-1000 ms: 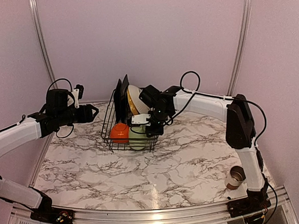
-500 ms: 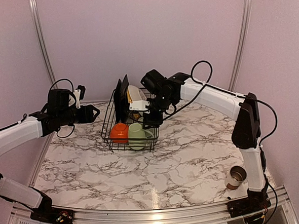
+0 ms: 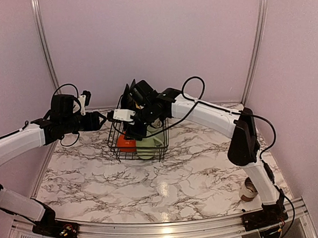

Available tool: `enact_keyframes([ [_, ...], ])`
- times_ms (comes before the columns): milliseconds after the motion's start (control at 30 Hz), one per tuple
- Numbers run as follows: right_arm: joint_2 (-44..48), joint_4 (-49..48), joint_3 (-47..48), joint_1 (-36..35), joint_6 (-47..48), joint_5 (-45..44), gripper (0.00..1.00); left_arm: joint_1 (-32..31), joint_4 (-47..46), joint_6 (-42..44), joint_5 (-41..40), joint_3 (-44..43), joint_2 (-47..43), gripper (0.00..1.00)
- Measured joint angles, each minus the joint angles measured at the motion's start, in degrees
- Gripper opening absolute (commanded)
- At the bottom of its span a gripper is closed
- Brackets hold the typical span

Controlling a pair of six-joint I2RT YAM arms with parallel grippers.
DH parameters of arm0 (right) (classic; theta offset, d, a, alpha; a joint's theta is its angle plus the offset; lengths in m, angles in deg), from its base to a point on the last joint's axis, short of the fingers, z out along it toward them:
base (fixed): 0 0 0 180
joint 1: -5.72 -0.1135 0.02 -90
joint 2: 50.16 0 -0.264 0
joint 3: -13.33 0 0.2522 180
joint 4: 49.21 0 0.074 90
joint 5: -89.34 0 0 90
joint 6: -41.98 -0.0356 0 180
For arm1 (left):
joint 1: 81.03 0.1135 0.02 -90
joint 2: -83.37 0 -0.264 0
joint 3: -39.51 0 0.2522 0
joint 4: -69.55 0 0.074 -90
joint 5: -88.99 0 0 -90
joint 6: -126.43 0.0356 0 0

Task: Load the mixed dishes into the dish rack
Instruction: Move the cup to the dish rack.

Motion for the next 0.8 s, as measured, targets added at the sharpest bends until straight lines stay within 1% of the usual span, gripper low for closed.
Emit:
enact_keyframes([
  [167, -3.9, -2.1, 0.4, -0.5, -1.4, -1.0, 0.67, 0.0, 0.0, 0.0, 0.0, 0.0, -0.1, 0.67],
  [233, -4.8, -2.0, 0.3, -0.5, -1.6, -2.0, 0.64, 0.0, 0.0, 0.0, 0.0, 0.0, -0.2, 0.67],
  [433, -5.0, -1.4, -3.1, 0.0, -1.5, -6.2, 0.56, 0.0, 0.0, 0.0, 0.4, 0.0, -0.3, 0.67],
  [533, -3.9, -2.0, -4.8, 0.5, -1.6, -7.2, 0.54, 0.0, 0.0, 0.0, 0.5, 0.0, -0.3, 0.67],
  [733, -2.2, -3.1, -7.4, 0.5, -1.6, -8.7, 0.54, 0.0, 0.0, 0.0, 0.5, 0.0, -0.3, 0.67],
  [800, -2.1, -3.0, -7.4, 0.5, -1.6, -9.0, 0.58, 0.0, 0.0, 0.0, 0.5, 0.0, -0.3, 0.67],
])
